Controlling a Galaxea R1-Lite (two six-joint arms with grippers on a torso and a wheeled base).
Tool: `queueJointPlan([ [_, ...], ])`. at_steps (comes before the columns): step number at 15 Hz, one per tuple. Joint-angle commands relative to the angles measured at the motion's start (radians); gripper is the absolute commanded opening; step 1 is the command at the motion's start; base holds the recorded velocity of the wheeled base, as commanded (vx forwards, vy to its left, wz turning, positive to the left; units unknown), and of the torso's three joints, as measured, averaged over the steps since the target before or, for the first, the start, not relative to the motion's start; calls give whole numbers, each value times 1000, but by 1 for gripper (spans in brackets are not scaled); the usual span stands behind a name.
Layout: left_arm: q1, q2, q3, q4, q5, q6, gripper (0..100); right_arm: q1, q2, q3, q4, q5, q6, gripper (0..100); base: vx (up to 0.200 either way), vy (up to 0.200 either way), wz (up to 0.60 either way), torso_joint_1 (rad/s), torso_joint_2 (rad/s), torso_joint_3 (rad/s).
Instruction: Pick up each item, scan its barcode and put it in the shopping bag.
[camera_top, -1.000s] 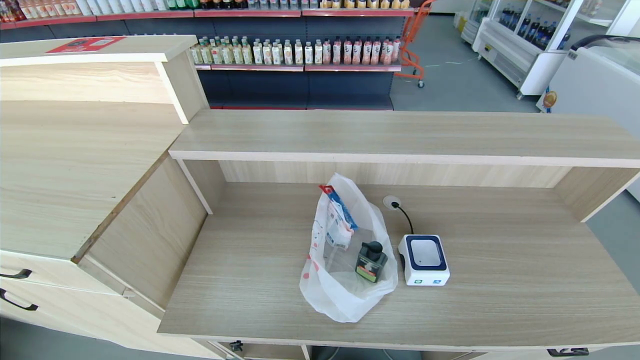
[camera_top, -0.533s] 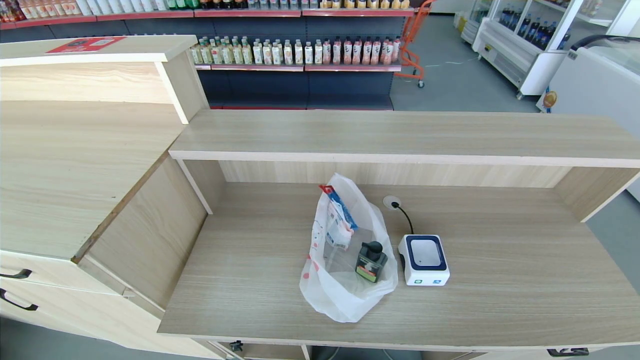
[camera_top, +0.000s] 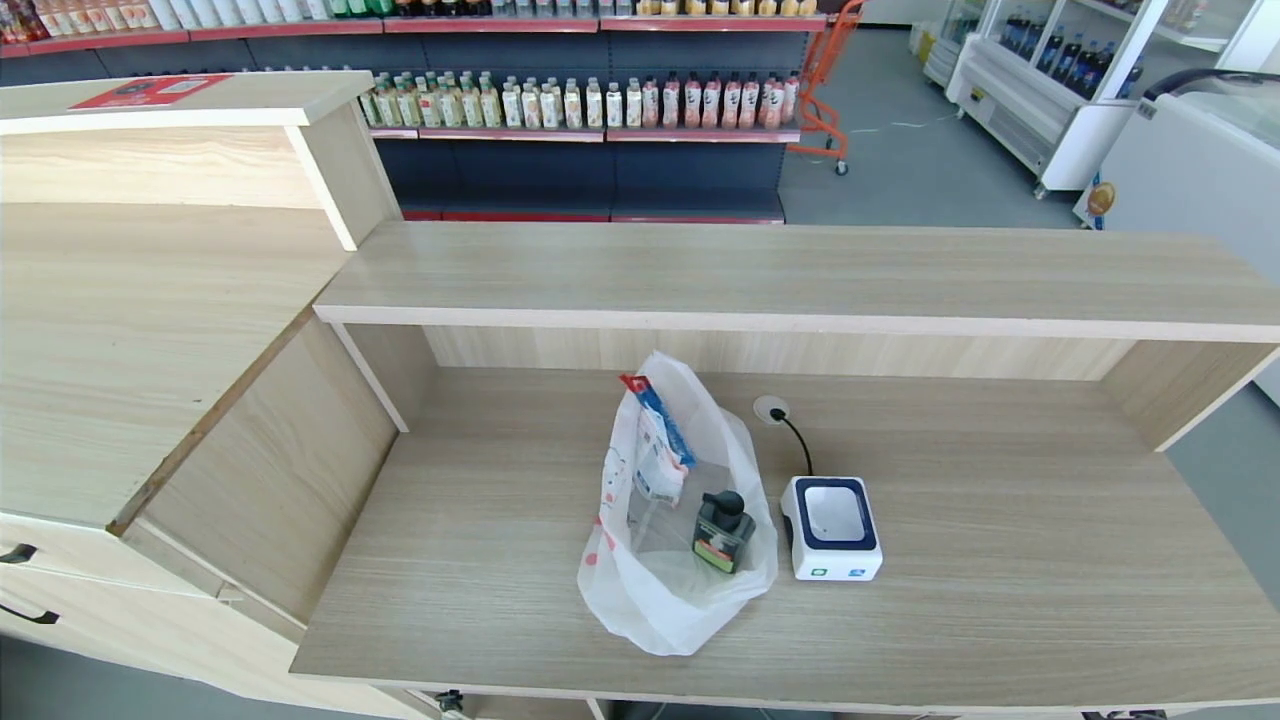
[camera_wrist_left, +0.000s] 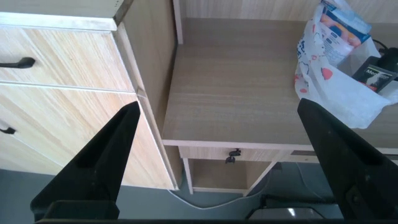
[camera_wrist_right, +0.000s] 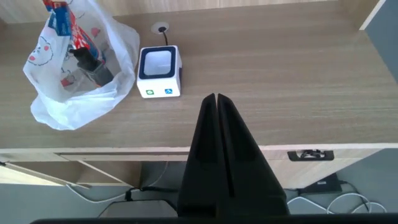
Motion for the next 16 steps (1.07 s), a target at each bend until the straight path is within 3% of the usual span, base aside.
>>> queueJointPlan([
  [1,-1,0,0,0,0,0,100,-2,5,0,0,0,0,0,0,-200,0,7,2,-2],
  [3,-1,0,0,0,0,-8,100,-2,5,0,0,0,1,0,0,-200,0,0,2,0],
  [10,-1,0,0,0,0,-6,100,-2,5,0,0,0,0,0,0,0,0,0,0,0],
  [16,-1,0,0,0,-2,-5,100,-2,5,0,0,0,1,0,200,0,0,-2,-2,2],
])
